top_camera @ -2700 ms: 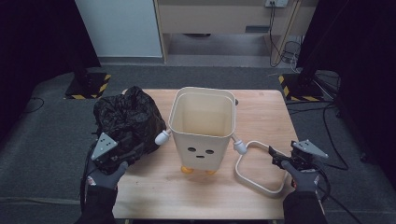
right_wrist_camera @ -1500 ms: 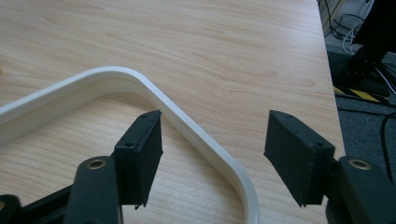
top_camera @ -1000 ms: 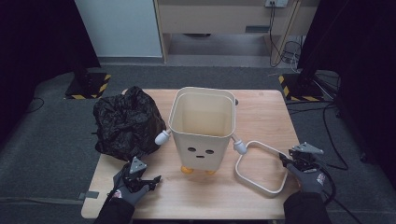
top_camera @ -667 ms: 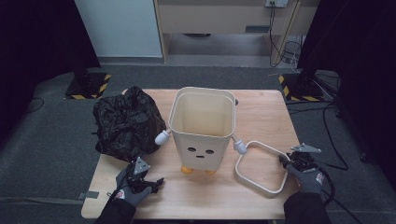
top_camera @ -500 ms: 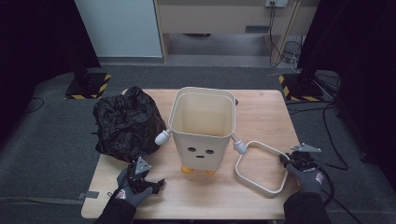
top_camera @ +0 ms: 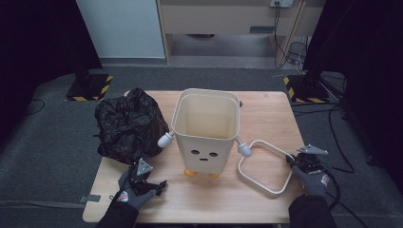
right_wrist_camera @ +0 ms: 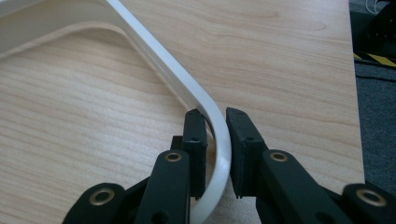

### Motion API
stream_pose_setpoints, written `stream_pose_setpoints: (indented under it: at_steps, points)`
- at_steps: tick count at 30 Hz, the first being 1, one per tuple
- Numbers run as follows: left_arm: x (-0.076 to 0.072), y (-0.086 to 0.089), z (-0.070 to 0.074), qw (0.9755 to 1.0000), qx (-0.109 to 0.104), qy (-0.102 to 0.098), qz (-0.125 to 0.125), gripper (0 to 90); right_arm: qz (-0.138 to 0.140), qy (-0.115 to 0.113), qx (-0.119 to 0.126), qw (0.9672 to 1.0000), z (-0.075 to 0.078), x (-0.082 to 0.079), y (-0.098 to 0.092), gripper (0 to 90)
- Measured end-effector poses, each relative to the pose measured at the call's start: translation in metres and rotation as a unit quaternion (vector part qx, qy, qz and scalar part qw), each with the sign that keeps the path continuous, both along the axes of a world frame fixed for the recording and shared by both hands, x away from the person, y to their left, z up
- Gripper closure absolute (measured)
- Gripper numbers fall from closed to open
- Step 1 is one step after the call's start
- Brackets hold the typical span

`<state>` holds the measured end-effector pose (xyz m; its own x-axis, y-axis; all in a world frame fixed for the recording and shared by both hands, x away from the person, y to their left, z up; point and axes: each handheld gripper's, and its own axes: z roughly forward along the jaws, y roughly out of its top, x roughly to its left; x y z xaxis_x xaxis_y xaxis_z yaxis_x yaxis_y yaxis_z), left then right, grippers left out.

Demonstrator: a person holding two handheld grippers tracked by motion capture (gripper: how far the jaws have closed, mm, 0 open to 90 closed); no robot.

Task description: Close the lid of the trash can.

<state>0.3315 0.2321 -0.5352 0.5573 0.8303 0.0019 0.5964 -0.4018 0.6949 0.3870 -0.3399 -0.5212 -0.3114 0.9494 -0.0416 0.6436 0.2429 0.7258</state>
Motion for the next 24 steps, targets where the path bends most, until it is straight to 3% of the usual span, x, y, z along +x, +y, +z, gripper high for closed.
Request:
stream_pose_setpoints:
  at_steps: [2,12,18,24]
  points:
    - [0.001,0.001,-0.001,0.9999,-0.004,-0.002,0.01,0.3,-0.007,-0.007,0.01,0.9999,0.002,0.0,0.001,78.7]
    - [0.002,0.002,0.0,0.9999,-0.001,0.0,0.01,0.4,-0.036,-0.046,0.04,0.9975,0.012,0.0,0.002,77.2]
    - [0.002,0.002,0.0,0.9999,0.0,0.0,0.01,0.4,-0.064,-0.078,0.078,0.9918,0.022,0.0,0.002,77.3]
    - [0.002,0.001,0.0,0.9999,0.0,-0.001,0.011,0.4,-0.069,-0.095,0.076,0.9902,0.027,0.002,0.008,77.1]
